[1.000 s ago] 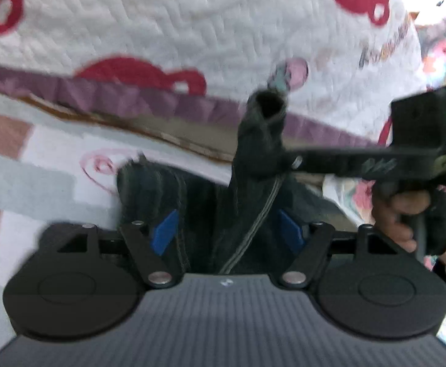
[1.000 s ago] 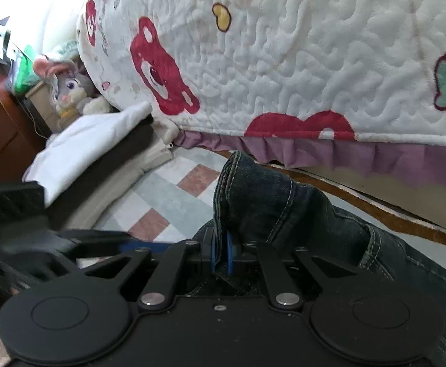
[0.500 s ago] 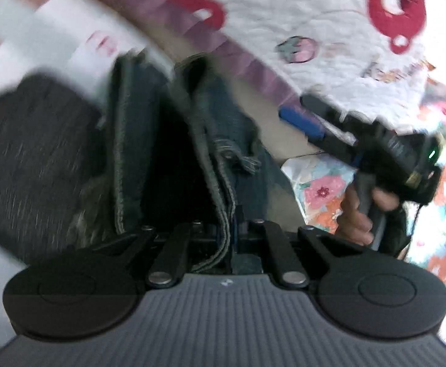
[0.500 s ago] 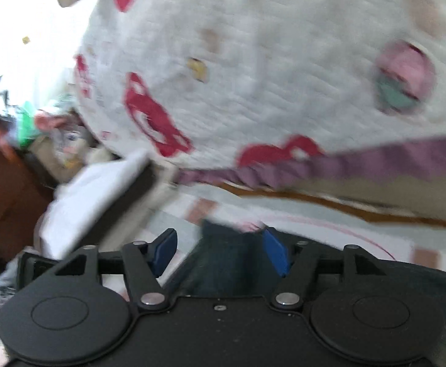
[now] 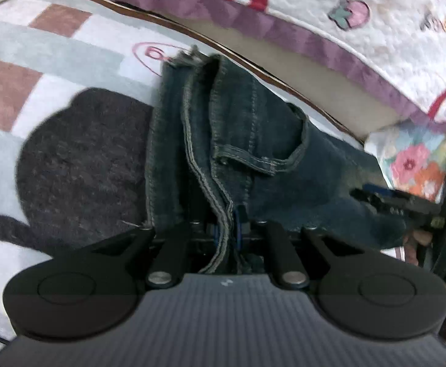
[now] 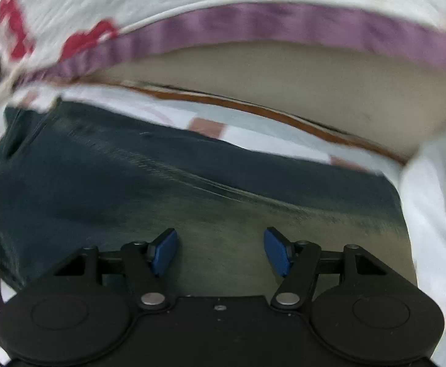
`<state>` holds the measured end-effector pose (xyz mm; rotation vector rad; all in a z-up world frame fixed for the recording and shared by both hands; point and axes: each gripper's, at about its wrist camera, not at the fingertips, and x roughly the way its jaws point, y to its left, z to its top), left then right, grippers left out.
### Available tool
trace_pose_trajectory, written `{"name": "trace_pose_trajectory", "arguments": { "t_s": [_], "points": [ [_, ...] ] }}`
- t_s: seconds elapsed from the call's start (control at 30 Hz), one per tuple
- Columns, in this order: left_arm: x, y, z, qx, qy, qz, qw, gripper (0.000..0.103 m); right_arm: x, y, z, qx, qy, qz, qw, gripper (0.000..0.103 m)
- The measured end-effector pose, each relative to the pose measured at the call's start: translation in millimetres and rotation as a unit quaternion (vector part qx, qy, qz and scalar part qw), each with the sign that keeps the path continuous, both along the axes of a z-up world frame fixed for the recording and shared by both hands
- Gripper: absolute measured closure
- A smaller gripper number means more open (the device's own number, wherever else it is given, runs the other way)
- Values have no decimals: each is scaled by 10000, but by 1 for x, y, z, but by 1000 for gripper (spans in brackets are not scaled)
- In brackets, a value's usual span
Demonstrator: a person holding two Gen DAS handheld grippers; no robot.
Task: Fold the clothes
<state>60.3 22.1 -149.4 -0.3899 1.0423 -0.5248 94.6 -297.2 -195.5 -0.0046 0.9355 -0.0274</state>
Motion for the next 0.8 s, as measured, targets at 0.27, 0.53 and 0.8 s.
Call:
{"name": "trace_pose_trajectory", "arguments": {
  "t_s": [0.27,0.53,0.8],
  "points": [
    [-33,-22,56,252,-2081,-499,9765,78,-7,-19,8,-67,-128,52,9999,35],
    [-47,-36,85,361,-3062,101,9512,76,-61,-92,45,-65,-402,-1212,9918,34],
    [-37,-105,59,-196,-2096,-494,9763,76,-155,-175,0,3462,-876,-2725,8934,34]
  ]
}}
